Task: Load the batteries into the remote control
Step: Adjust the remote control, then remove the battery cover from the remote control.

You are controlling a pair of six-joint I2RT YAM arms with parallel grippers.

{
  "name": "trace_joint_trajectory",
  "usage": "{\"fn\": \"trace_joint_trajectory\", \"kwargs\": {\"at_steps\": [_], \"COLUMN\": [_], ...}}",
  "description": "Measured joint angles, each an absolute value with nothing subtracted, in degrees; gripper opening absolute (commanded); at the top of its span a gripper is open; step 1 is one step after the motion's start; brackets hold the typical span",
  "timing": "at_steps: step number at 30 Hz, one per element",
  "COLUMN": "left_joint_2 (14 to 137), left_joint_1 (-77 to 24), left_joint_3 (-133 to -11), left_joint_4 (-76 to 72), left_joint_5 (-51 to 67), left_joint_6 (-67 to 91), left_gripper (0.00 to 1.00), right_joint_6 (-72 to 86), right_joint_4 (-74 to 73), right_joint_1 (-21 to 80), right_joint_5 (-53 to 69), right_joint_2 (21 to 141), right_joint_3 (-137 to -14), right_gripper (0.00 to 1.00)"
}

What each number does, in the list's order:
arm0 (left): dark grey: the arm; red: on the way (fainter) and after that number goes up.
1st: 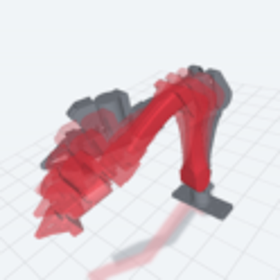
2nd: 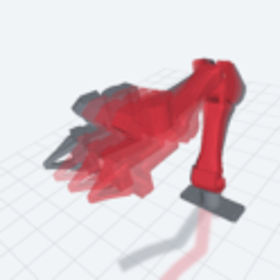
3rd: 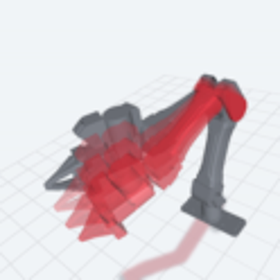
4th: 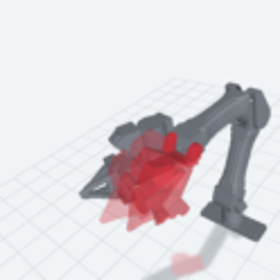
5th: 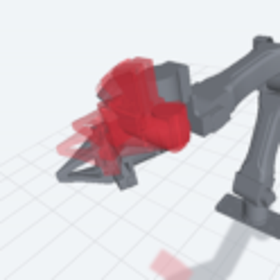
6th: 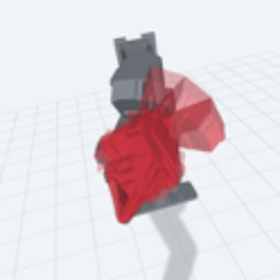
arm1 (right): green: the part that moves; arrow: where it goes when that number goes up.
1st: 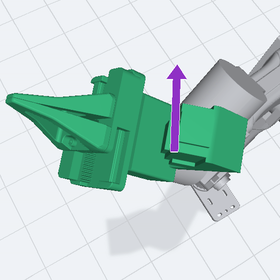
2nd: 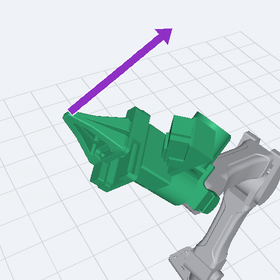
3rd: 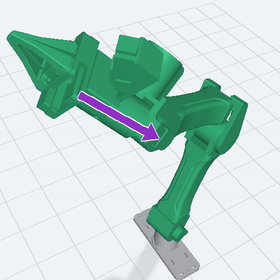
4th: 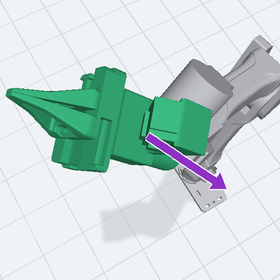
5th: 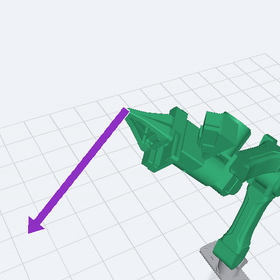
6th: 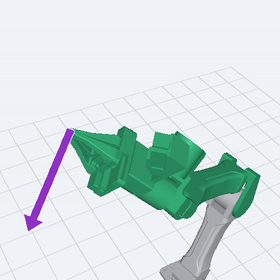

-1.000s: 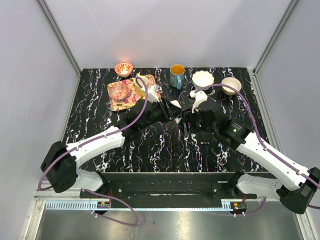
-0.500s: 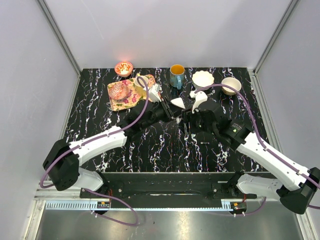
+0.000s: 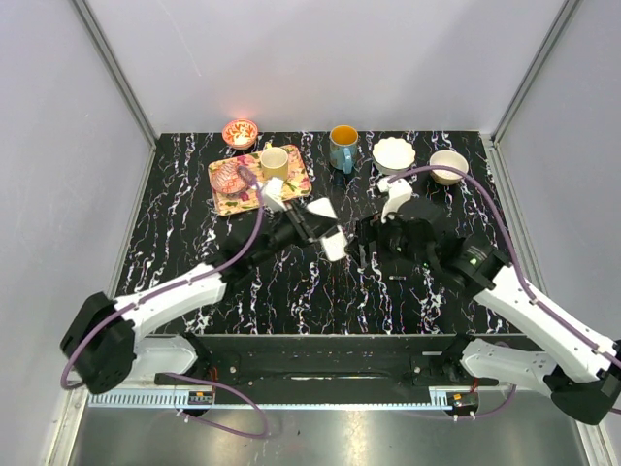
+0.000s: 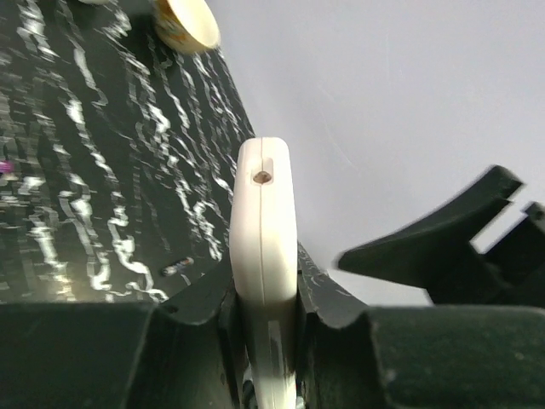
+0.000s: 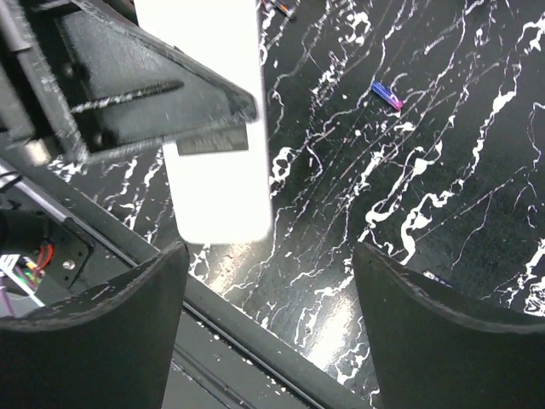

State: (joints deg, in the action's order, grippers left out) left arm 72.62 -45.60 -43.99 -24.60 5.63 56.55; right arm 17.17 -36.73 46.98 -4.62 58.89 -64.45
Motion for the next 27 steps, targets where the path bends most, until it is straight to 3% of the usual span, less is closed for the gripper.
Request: {"fn": "trace_joint_trajectory", "kwargs": {"at_steps": [6,12,17,27], "left_joint_2": [62.19,58.83,58.85,54.63], "left_joint_1": [-38.61,-37.8,-39.31,-44.42], "left_joint_3": [-30.83,-24.21,-20.71,-20.51], "left_joint_4": [-31.48,-44.14,-53.63,-52.1], "left_joint_5": [4.93,4.71,1.15,-9.19], "left_joint_6": [56.82,56.8,56.01,49.87], "left_gripper": [0.0,0.0,0.0,0.0], "right_joint_6": [17.76,25.36,35.48,47.72], "right_joint_4": [-35.97,-24.93,-14.9,2.61], "right_joint_1": [46.92,46.87,46.85,46.85], "right_joint_5": [-3.36,-1.96,1.65,7.84], "right_joint_2": [53.41,48.71,52.14,59.72], "right_joint_3": [-64.99,-55.09,-47.7,-44.95], "right_gripper": [0.9,0.91,0.88,0.81]}}
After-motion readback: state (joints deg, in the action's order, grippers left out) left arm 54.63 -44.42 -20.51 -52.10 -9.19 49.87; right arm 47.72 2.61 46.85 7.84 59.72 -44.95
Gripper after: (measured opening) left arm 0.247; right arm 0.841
